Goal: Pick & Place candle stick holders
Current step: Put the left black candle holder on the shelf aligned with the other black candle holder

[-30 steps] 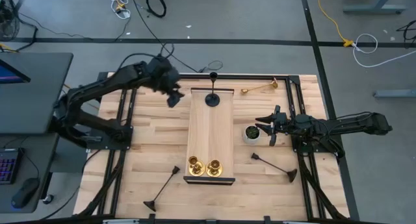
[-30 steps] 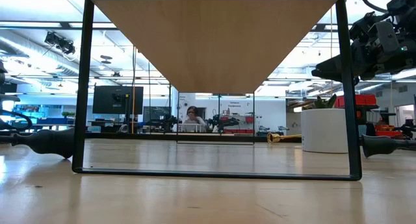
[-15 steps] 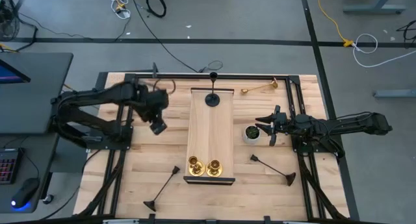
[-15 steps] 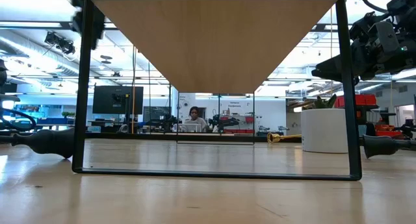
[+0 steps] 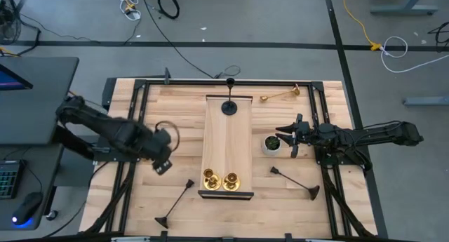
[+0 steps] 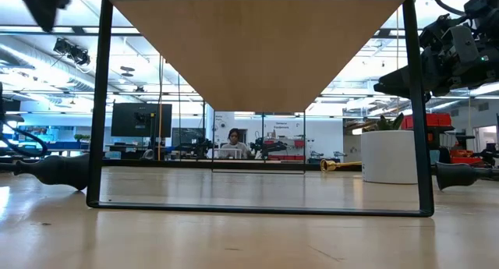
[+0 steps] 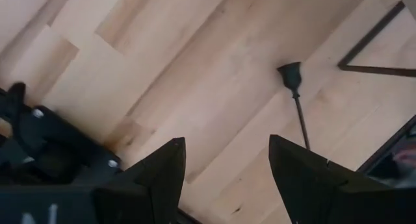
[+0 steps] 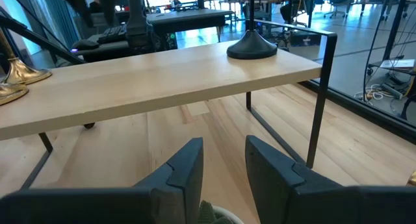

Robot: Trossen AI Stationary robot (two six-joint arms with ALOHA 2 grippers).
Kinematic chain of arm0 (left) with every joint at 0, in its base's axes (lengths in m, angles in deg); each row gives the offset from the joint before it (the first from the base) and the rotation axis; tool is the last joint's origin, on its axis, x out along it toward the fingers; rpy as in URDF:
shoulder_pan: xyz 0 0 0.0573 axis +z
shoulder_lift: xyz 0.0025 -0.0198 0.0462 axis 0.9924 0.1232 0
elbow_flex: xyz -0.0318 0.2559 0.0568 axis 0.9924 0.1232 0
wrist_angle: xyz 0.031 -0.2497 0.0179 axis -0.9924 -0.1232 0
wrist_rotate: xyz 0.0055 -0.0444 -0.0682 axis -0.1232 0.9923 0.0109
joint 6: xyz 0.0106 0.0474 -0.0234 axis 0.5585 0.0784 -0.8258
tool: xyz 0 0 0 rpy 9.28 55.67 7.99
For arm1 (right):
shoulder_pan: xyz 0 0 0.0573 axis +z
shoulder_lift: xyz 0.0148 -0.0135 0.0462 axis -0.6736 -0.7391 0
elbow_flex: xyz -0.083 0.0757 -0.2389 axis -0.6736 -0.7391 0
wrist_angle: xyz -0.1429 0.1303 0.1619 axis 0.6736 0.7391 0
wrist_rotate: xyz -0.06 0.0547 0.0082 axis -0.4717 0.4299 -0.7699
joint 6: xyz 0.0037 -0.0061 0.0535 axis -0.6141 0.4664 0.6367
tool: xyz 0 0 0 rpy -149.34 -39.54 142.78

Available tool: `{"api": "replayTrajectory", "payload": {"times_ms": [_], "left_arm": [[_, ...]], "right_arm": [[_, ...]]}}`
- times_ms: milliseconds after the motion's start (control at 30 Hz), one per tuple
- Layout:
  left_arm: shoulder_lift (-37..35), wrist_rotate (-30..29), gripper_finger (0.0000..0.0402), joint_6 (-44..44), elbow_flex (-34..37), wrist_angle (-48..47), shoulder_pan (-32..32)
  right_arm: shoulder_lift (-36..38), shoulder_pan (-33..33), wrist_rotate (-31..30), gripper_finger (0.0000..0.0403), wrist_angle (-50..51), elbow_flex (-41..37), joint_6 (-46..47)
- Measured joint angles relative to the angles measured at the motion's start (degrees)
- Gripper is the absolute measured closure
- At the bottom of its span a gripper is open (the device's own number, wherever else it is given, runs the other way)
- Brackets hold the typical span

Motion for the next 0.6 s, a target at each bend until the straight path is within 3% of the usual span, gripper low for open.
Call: {"api": "replayTrajectory", "payload": {"times_ms": [300,600], "left_arm": [[4.46,-5.18,0.0181,-20.81,0.04,9.01,-17.30],[15.98,-4.15,0.0181,-29.45,0.04,23.04,-24.30]], "right_arm": [[-0.02,0.02,0.00,0.0289,-0.01,-0.01,0.00],[0.00,0.00,0.00,0.0289,-0.02,-0.02,0.00]]}}
